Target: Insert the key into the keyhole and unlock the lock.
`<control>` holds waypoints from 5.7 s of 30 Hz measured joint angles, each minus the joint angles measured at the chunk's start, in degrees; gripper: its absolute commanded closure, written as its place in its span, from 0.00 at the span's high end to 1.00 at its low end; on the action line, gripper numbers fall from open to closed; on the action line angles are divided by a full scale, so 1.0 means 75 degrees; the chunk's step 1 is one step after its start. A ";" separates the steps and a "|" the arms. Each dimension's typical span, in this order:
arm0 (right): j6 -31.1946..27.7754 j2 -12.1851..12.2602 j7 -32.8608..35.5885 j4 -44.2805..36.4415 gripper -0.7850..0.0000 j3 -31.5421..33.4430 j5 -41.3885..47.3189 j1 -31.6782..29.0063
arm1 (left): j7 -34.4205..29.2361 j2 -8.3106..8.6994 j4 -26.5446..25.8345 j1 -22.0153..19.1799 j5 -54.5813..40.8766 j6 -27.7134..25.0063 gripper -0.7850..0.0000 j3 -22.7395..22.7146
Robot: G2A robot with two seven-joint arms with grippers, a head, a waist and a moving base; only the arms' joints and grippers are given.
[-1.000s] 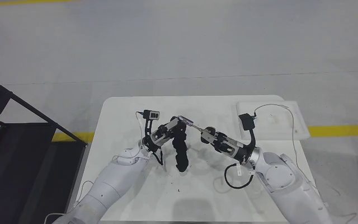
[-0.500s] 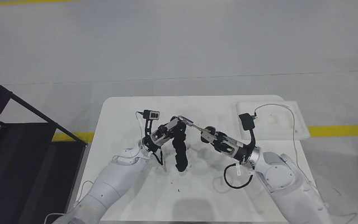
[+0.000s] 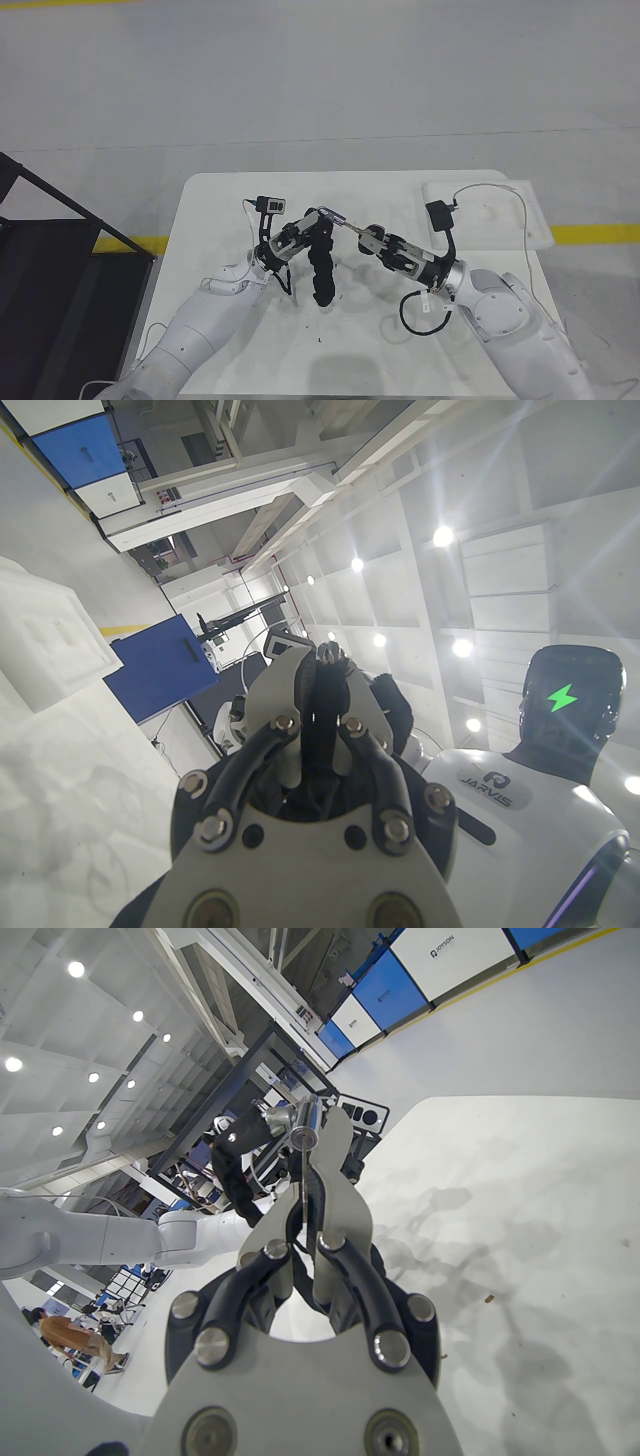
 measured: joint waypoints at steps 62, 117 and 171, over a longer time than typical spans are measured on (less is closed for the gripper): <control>-0.0108 -0.0031 0.0856 0.0413 0.00 -0.0065 0.0376 0.0635 | 0.0000 0.0000 0.0000 0.0000 0.0000 0.0000 0.00 0.0000; 0.2870 0.0019 0.1568 -0.0260 1.00 0.0300 0.1490 0.0647 | 0.2733 0.0117 -0.1411 0.0749 0.4360 0.0594 0.00 -0.0850; -0.0353 0.0209 0.0526 -0.0514 1.00 0.1501 -0.0976 -0.0176 | 0.0966 -0.0007 -0.1104 0.0836 0.3897 -0.0780 0.00 -0.1495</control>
